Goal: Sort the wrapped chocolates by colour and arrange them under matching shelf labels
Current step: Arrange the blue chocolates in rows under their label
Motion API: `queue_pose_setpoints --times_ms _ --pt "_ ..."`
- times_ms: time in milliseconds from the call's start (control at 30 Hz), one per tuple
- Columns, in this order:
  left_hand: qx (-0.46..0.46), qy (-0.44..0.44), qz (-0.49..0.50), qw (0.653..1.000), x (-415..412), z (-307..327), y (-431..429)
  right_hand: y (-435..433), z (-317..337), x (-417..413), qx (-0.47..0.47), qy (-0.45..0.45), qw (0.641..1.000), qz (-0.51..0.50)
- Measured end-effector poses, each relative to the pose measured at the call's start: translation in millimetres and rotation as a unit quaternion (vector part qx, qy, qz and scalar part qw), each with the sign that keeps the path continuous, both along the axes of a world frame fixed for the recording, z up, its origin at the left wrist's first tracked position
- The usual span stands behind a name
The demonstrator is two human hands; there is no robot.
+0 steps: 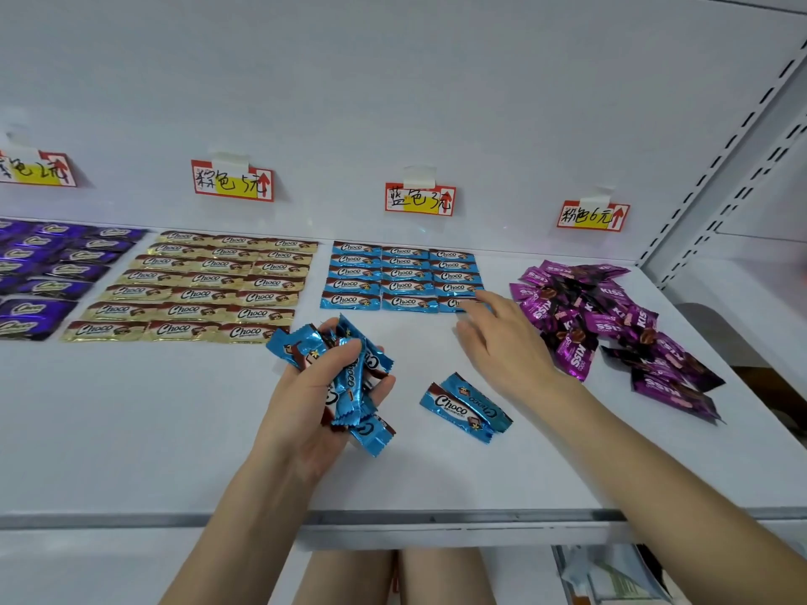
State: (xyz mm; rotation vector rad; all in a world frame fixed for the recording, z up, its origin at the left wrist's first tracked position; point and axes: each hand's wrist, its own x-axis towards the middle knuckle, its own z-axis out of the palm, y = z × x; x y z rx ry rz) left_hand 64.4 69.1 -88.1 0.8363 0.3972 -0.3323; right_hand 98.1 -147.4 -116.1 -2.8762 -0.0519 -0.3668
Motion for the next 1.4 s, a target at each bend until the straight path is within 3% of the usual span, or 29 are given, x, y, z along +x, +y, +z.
queue_pose_setpoints --times_ms 100,233,400,500,667,767,967,1033,1133,1200,1333,1400 --pt "-0.023 -0.021 0.001 1.000 -7 4 7 12 18 -7 0.077 -0.034 0.996 0.004" --pt "-0.044 -0.038 0.010 0.998 -16 7 10 51 53 -35 0.354 -0.046 0.929 0.096" --pt "-0.060 -0.108 -0.024 0.992 -25 10 15 91 63 -58 0.378 0.043 0.907 0.179" --pt "-0.049 -0.127 -0.025 0.990 -29 12 23 96 65 -58 0.389 0.066 0.904 0.167" --pt "-0.048 -0.113 -0.011 0.992 -30 10 31 93 65 -52 0.476 0.112 0.863 0.130" --pt "-0.045 -0.108 -0.009 0.993 -28 8 34 94 64 -46 0.462 0.112 0.870 0.127" --pt "-0.035 -0.100 0.009 0.994 -27 3 46 96 57 -6 0.352 0.131 0.924 0.072" --pt "-0.035 -0.093 0.015 0.995 -25 1 50 101 53 7 0.373 0.156 0.913 0.046" --pt "-0.031 -0.088 0.026 0.995 -23 -1 56 110 49 14 0.482 0.195 0.854 0.004" --pt "-0.032 -0.088 0.032 0.995 -21 -3 58 113 45 15 0.477 0.202 0.855 -0.016" --pt "-0.030 -0.088 0.033 0.995 -20 -5 60 115 36 4 0.262 0.195 0.945 0.027" --pt "-0.033 -0.084 0.034 0.995 -19 -6 61 112 33 -3 0.169 0.189 0.965 0.065"
